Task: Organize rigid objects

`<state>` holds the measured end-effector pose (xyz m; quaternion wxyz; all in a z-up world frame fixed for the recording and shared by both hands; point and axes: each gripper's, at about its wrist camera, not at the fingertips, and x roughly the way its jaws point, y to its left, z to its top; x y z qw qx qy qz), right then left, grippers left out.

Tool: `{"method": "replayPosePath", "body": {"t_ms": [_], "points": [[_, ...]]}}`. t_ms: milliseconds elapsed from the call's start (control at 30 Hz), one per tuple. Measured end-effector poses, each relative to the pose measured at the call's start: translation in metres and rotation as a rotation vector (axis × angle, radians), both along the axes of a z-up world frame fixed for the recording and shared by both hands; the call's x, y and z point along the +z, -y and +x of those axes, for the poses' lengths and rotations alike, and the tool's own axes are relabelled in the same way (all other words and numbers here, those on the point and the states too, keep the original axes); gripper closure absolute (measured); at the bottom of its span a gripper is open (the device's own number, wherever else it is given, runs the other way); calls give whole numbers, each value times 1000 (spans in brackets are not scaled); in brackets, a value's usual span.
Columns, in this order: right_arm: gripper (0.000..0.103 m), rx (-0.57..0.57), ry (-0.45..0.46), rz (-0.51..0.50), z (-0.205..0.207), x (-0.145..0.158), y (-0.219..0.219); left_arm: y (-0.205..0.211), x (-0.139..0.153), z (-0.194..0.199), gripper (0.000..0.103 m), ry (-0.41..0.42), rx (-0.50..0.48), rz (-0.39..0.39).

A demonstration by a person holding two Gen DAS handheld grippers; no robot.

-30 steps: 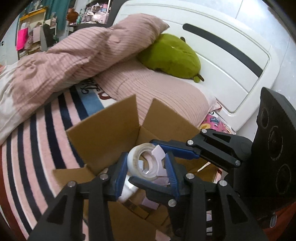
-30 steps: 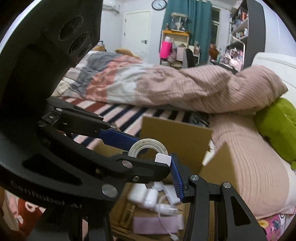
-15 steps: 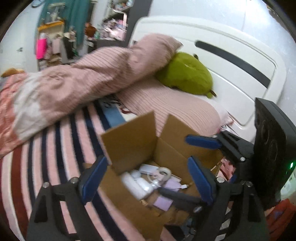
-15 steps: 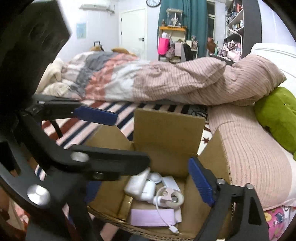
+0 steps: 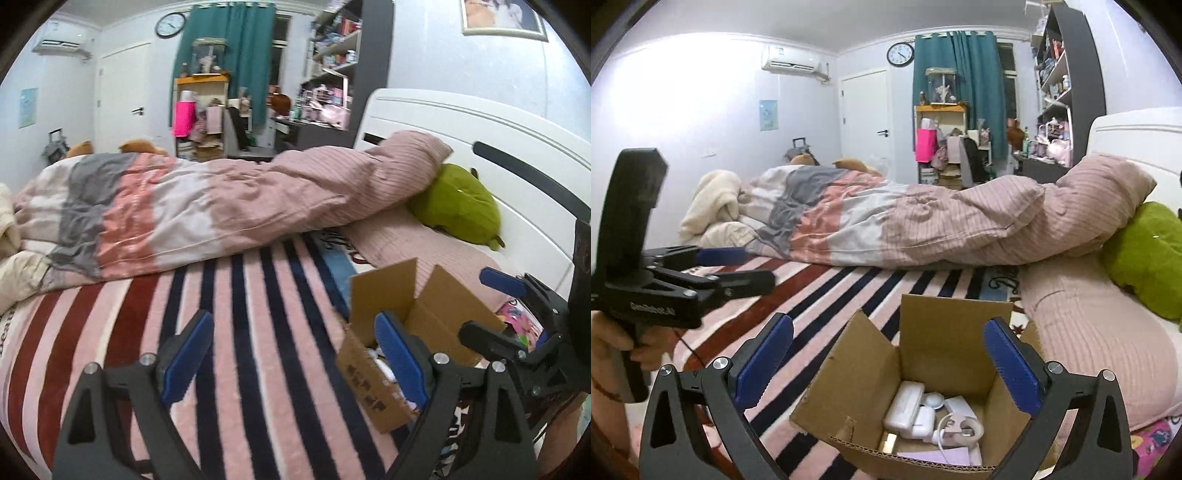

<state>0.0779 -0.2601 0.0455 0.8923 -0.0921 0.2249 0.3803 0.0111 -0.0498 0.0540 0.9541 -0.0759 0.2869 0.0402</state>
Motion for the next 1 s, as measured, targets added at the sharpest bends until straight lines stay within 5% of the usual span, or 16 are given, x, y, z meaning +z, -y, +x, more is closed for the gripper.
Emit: {"method": "replayPosePath", "body": {"t_ms": [1000], "points": [[0, -4, -49, -12, 3, -9, 2, -15, -8, -21, 16, -12, 77, 10]]}}
